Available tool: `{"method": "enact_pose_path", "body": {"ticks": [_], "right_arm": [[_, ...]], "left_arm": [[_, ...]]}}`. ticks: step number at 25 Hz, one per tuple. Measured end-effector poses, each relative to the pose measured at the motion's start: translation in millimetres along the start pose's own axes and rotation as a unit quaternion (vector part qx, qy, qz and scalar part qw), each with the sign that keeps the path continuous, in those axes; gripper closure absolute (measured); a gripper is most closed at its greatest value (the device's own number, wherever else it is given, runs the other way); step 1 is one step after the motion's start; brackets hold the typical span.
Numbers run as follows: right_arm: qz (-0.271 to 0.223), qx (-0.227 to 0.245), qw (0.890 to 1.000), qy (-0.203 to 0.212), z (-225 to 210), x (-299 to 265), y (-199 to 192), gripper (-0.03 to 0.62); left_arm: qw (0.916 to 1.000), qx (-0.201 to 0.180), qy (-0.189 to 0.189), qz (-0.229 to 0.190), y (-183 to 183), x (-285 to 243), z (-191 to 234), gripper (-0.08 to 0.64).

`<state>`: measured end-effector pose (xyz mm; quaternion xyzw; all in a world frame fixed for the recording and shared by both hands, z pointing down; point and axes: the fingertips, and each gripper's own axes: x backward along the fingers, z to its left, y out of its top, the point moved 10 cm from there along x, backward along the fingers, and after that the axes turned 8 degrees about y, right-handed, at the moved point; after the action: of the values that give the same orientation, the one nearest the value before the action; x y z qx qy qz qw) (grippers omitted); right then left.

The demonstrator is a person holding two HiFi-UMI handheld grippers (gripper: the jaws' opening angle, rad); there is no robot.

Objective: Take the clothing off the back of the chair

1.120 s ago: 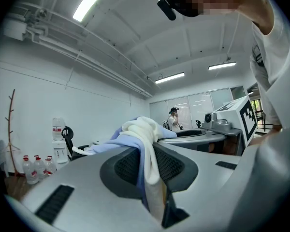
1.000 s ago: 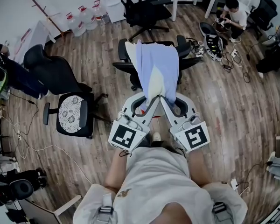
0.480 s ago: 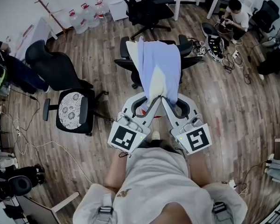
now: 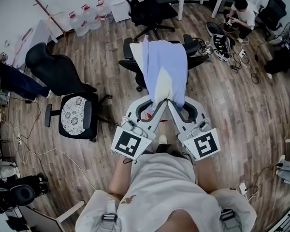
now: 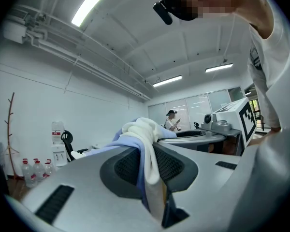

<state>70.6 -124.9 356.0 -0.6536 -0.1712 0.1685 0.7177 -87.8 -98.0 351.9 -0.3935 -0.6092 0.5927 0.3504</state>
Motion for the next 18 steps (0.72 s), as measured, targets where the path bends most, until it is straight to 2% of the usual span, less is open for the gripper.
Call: {"method": "enact_pose_path", "body": {"ticks": [18], "right_arm": [[0.002, -0.002, 1.000, -0.028, 45.5, -7.7, 11.0, 0.529]], "left_arm": [[0.9996, -0.001, -0.024, -0.014, 2.7, 38.6, 13.2, 0.480]]}}
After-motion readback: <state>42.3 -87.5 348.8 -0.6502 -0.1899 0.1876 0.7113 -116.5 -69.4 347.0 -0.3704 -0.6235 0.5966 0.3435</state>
